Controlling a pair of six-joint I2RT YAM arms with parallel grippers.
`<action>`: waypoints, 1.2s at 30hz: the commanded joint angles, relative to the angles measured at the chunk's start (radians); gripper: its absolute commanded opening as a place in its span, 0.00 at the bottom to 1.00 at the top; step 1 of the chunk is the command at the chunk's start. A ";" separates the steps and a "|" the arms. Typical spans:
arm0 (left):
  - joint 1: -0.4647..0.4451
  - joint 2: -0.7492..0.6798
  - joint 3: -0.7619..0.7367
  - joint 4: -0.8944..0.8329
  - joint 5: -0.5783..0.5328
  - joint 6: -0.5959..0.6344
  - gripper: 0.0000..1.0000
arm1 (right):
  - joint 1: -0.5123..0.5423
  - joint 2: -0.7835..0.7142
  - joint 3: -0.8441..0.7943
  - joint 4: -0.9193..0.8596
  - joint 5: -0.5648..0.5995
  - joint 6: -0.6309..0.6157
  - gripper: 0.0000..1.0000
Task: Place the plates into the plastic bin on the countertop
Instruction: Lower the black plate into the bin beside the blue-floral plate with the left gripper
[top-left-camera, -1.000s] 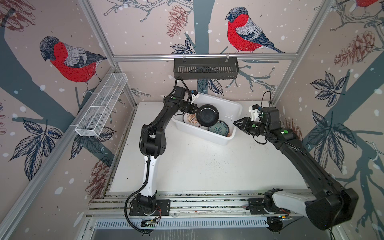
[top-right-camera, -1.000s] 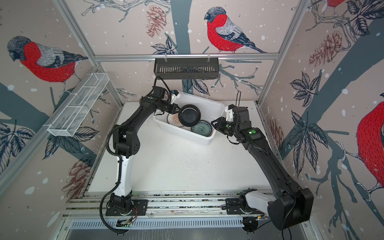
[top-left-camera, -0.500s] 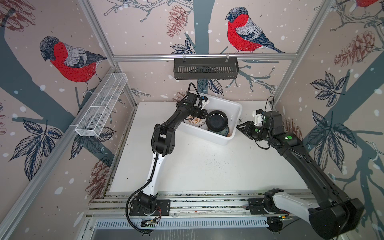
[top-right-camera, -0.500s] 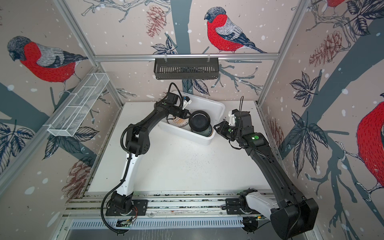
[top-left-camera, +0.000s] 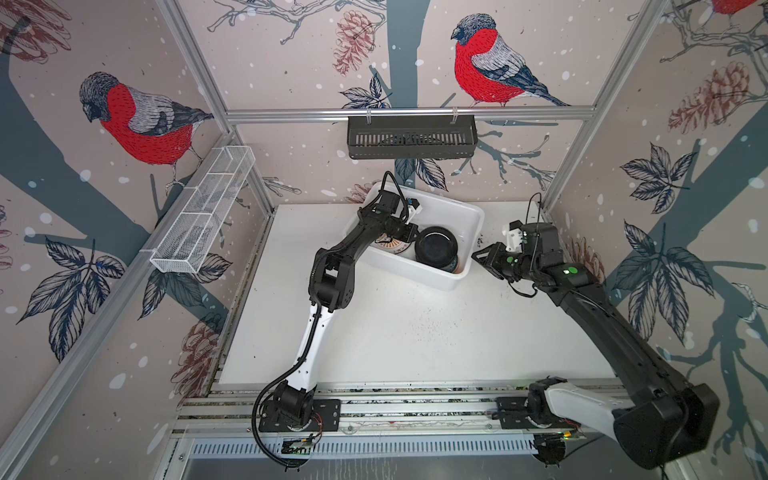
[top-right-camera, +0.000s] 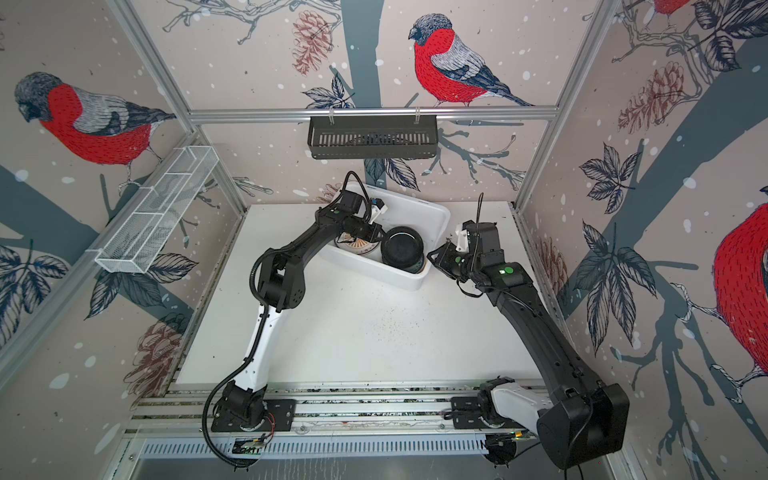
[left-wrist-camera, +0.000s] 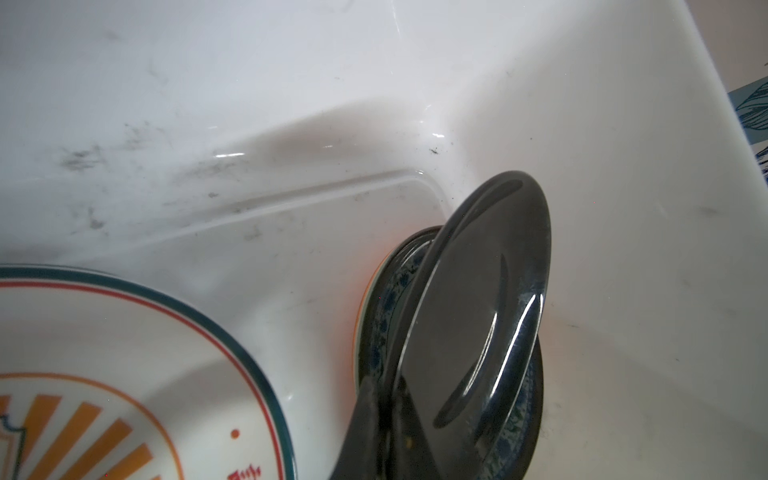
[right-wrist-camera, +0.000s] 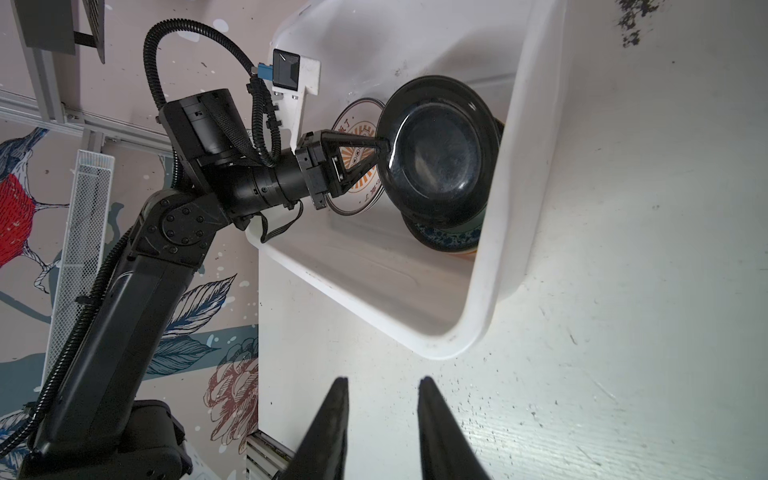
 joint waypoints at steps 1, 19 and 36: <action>-0.006 0.003 0.010 0.016 0.032 0.008 0.00 | -0.001 0.004 0.007 0.032 -0.012 -0.005 0.31; -0.011 0.022 -0.002 -0.060 0.012 0.028 0.06 | 0.000 -0.003 -0.035 0.086 -0.022 0.021 0.31; -0.017 0.028 -0.001 -0.089 -0.003 0.035 0.17 | 0.002 -0.079 -0.116 0.109 -0.013 0.049 0.31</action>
